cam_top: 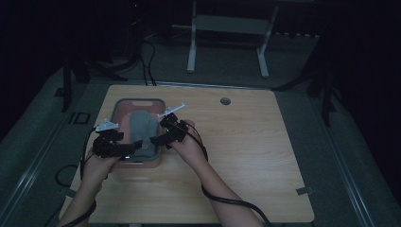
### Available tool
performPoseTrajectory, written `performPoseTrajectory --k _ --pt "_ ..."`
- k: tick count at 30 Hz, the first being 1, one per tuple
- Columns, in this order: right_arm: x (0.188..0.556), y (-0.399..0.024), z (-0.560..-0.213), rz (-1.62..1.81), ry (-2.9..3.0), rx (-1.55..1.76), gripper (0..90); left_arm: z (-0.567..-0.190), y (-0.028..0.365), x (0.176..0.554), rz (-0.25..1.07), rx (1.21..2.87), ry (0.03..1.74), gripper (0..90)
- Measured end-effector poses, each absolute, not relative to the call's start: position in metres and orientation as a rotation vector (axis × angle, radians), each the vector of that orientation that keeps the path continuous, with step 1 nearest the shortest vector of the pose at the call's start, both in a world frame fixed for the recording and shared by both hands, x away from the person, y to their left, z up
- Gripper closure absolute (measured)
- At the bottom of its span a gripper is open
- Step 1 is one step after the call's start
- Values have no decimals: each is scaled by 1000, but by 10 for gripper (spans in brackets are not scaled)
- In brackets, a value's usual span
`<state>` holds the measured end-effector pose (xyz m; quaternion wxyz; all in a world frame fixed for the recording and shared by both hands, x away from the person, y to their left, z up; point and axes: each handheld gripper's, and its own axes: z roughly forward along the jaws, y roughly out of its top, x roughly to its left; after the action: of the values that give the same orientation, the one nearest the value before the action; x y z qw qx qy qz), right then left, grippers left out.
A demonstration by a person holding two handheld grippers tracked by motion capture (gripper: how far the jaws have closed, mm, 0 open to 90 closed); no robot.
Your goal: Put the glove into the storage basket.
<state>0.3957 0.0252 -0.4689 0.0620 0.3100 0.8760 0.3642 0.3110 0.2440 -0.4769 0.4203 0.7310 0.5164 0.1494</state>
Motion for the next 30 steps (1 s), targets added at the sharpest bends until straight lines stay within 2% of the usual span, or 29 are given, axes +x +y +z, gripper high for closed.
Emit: performPoseTrajectory --k 16,27,30 --pt "372 -2 -472 1128 2625 869 172 -483 233 274 402 1819 1191 139" --pt "362 -23 -494 1109 2635 877 159 -503 218 254 394 1853 1118 139" --pt "359 -29 -502 1099 2643 881 159 -508 214 249 464 1837 1096 136"
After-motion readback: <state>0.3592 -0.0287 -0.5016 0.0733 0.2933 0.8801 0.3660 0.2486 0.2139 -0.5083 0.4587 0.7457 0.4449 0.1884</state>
